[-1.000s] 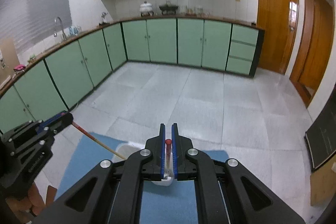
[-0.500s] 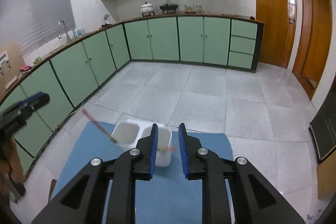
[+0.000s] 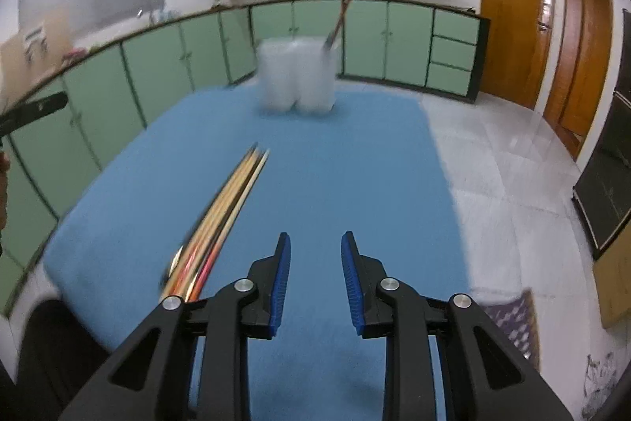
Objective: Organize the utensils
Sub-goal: 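Open both tools to release the chopsticks into the holder, then move both tools back toward the remaining chopstick bundle, then grasp a red-patterned chopstick from the bundle with the right tool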
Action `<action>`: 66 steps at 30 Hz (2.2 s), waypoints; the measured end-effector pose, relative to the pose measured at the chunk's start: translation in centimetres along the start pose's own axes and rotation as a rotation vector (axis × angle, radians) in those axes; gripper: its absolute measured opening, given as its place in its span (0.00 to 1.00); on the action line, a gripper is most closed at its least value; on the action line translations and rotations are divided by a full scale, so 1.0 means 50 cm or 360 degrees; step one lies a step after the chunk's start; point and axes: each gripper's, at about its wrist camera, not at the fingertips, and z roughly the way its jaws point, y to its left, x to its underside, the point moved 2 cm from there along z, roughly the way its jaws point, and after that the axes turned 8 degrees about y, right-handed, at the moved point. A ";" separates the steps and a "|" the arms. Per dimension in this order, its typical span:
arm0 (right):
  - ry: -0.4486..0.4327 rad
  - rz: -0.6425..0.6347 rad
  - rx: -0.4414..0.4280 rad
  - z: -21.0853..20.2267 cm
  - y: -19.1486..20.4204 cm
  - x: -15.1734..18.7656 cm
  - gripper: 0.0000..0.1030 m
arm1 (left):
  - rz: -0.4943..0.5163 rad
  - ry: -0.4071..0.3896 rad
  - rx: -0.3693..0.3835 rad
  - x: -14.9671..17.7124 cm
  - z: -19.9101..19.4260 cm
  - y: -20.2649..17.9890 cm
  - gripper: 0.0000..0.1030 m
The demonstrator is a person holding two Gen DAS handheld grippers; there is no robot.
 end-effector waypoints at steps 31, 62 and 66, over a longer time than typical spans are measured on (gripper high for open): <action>-0.0056 -0.0233 -0.0009 0.087 0.154 0.108 0.33 | -0.0084 0.0218 0.0084 0.230 0.045 -0.061 0.69; -0.0048 0.0142 0.0118 0.088 -0.035 0.103 0.06 | 0.0225 0.0298 0.0117 0.264 0.150 -0.258 0.71; -0.0052 0.0145 0.0110 0.090 -0.034 0.103 0.06 | 0.0198 0.0280 0.0107 0.258 0.160 -0.272 0.71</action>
